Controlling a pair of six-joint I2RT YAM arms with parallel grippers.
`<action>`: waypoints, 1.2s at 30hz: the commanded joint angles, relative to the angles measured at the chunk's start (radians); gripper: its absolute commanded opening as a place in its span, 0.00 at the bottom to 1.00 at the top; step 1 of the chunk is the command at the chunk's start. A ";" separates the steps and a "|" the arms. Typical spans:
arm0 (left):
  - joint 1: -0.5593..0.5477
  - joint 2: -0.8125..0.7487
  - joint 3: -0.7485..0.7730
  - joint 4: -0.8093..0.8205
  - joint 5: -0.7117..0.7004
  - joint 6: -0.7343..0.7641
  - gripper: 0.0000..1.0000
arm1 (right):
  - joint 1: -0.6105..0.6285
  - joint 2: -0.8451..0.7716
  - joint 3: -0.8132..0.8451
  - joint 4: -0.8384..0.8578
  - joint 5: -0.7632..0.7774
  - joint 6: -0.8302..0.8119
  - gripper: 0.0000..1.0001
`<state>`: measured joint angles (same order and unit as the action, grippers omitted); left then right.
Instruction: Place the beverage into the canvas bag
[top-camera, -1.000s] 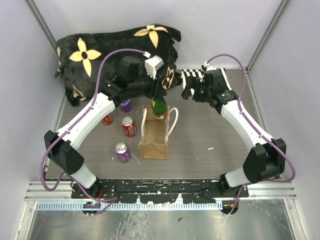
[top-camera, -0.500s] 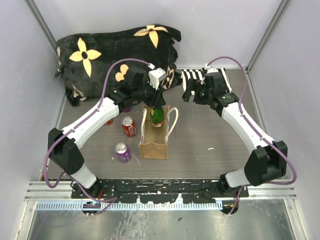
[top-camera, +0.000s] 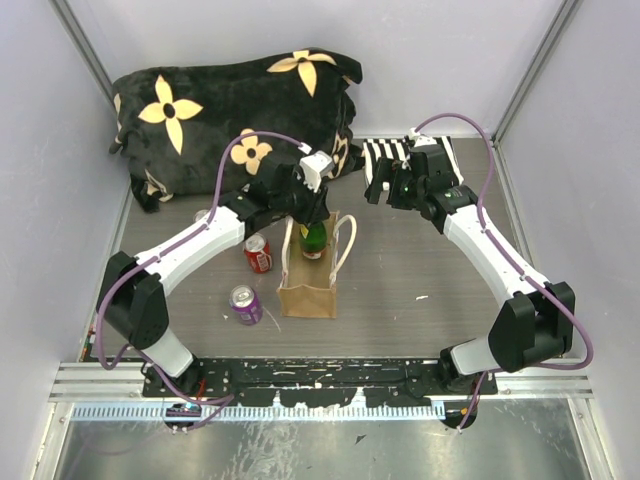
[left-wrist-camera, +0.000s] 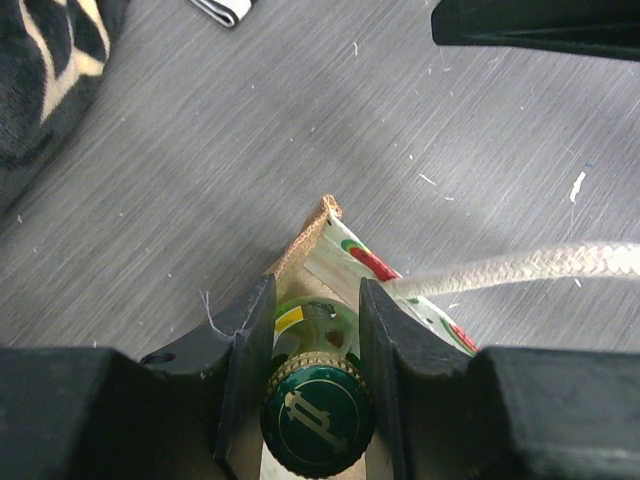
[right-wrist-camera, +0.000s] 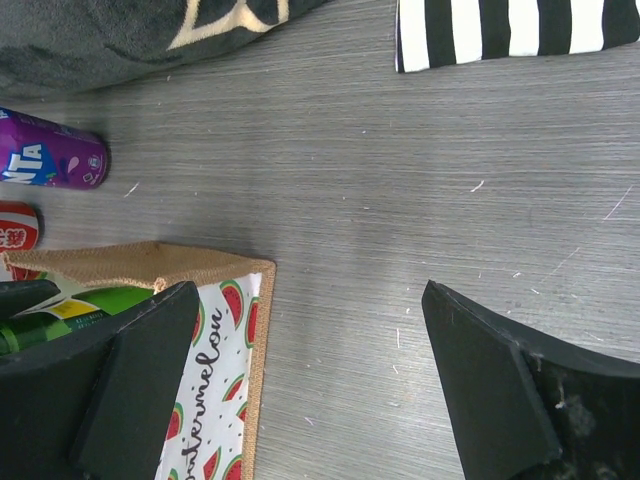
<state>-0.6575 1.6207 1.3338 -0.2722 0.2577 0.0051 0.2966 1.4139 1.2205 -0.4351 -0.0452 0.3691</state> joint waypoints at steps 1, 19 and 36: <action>-0.016 -0.015 0.005 0.205 -0.019 -0.011 0.00 | -0.008 -0.035 0.016 0.025 0.011 -0.008 1.00; -0.033 0.039 -0.075 0.330 -0.072 -0.019 0.00 | -0.015 -0.014 0.026 0.021 -0.008 -0.016 1.00; -0.054 0.069 -0.120 0.381 -0.095 -0.048 0.17 | -0.015 0.019 0.068 0.004 -0.018 -0.024 1.00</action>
<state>-0.6960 1.6974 1.1980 -0.0093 0.1612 -0.0280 0.2855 1.4311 1.2285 -0.4480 -0.0574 0.3618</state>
